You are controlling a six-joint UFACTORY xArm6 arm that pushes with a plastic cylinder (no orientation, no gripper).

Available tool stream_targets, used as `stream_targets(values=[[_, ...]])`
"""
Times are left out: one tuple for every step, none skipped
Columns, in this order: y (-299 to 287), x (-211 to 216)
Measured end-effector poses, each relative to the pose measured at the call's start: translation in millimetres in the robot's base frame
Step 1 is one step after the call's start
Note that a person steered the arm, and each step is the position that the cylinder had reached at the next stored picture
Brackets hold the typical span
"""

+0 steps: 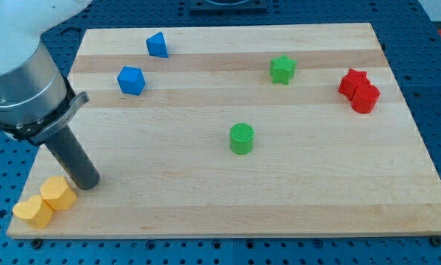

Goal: Point your arm at the green star

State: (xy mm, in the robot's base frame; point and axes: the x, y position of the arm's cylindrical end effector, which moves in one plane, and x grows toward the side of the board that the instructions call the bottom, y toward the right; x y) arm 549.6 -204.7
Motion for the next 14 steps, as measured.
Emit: stream_targets(values=[[14, -1], [25, -1], [30, -1], [46, -1], [52, -1], [59, -1], [77, -1], [86, -1], [86, -1], [95, -9], [107, -20], [121, -21], [122, -36], [122, -56]])
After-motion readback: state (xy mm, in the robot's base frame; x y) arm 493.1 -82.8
